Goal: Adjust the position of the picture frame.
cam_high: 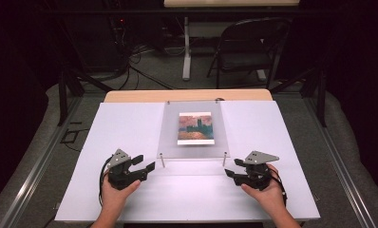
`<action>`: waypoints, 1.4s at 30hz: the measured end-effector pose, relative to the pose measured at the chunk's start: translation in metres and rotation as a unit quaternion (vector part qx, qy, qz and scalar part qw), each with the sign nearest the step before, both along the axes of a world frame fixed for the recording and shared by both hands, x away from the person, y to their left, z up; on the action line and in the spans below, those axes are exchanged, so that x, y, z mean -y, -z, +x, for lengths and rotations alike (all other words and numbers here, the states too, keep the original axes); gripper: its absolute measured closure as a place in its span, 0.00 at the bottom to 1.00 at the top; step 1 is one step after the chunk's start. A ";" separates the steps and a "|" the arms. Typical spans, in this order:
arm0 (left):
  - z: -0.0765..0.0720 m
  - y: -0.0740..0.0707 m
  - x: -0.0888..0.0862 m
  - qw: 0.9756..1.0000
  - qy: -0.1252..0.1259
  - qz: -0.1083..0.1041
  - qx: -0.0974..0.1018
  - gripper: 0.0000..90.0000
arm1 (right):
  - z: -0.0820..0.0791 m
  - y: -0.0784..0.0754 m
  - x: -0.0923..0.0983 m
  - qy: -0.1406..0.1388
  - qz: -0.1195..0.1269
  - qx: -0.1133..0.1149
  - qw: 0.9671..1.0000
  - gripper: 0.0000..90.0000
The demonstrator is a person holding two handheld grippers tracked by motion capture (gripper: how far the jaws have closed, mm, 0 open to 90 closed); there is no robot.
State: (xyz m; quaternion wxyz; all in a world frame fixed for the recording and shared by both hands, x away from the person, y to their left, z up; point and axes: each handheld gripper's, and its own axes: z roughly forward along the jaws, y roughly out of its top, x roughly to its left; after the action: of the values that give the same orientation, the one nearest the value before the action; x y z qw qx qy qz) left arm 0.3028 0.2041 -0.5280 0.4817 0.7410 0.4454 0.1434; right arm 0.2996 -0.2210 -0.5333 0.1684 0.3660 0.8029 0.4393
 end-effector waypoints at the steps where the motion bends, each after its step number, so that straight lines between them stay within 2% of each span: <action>1: 0.000 0.000 -0.001 1.000 -0.003 -0.001 -0.001 0.44 | 0.001 0.000 0.003 0.004 0.010 0.006 1.000 0.53; 5: 0.001 0.000 -0.003 1.000 -0.006 -0.005 0.004 0.44 | 0.003 -0.003 0.011 0.011 0.028 0.005 1.000 0.55; 10: 0.001 0.001 -0.003 1.000 0.003 -0.003 0.001 0.47 | 0.004 -0.003 0.017 0.017 0.031 -0.001 0.999 0.54; 14: 0.001 0.001 -0.003 1.000 0.004 0.001 0.010 0.49 | 0.005 -0.003 0.022 0.024 0.036 -0.003 0.999 0.52; 20: 0.002 0.001 -0.004 1.000 0.001 -0.010 0.013 0.49 | 0.005 -0.004 0.027 0.028 0.033 0.000 0.999 0.51; 23: 0.002 0.000 -0.005 1.000 -0.002 -0.012 0.015 0.48 | 0.004 -0.006 0.029 0.040 0.040 0.004 0.998 0.48; 29: 0.003 -0.002 -0.004 1.000 -0.007 -0.009 0.019 0.46 | 0.003 -0.009 0.031 0.053 0.022 0.013 0.998 0.45; 31: 0.003 -0.002 -0.004 1.000 -0.006 -0.006 0.019 0.45 | 0.004 -0.009 0.032 0.055 0.021 0.012 0.998 0.44; 34: 0.006 -0.004 -0.005 1.000 0.004 -0.017 0.014 0.45 | 0.005 -0.011 0.035 0.058 0.024 0.012 0.998 0.44; 38: 0.007 -0.008 -0.003 1.000 0.010 0.002 0.029 0.46 | 0.005 -0.013 0.037 0.055 0.012 0.009 0.998 0.45; 42: 0.012 -0.010 0.000 1.000 0.007 -0.004 0.028 0.46 | 0.008 -0.013 0.038 0.063 0.019 0.002 0.998 0.43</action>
State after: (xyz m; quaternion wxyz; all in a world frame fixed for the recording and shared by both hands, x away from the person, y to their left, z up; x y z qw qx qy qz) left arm 0.3145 0.2041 -0.5180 0.4981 0.7378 0.4271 0.1586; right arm 0.3072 -0.2585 -0.5205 0.1910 0.4180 0.7695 0.4435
